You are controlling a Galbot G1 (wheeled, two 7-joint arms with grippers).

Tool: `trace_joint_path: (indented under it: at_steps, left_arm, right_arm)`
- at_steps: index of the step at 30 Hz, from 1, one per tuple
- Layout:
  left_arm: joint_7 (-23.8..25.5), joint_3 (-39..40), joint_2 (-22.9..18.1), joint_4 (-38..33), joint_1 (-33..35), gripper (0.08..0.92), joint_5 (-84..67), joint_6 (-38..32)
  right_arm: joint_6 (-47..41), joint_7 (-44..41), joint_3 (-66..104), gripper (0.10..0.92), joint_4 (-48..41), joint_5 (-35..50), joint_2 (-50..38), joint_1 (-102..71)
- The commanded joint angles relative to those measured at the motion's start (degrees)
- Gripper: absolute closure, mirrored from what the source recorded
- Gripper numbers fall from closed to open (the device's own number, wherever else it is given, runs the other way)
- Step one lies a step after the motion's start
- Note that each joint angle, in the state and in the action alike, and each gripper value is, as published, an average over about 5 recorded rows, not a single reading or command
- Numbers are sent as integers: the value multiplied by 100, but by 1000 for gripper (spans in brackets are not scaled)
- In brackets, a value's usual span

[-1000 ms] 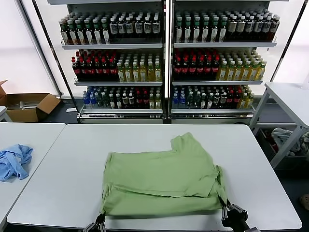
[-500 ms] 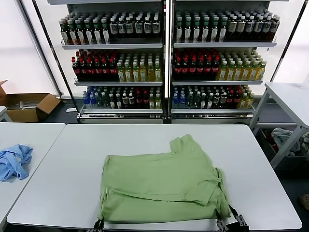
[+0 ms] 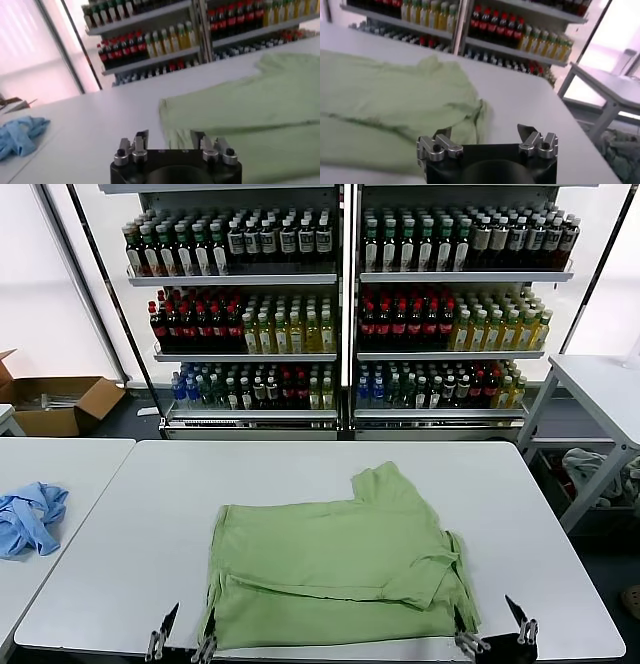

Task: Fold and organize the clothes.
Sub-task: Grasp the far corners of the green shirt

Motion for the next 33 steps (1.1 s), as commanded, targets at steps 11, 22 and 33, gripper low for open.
trace_joint_path:
  at_steps: [11,22,33]
  left_arm:
    - [1828,8,-281,1608,-4378,179,-2908,997]
    - [1967,218,-180,2352,-4711,177,-3147,1889]
    - [2168,379,-322,3465,-5366,177,-3191,1978]
  right_arm:
    - [-1021,-2268,-2030,203,-3886,1998,-473,6600]
    - [-1695,-2388,-3340,203,-5519,1891,310,8276]
    - [-1706,-2766,-3508,203,-6254,1151,703,8487]
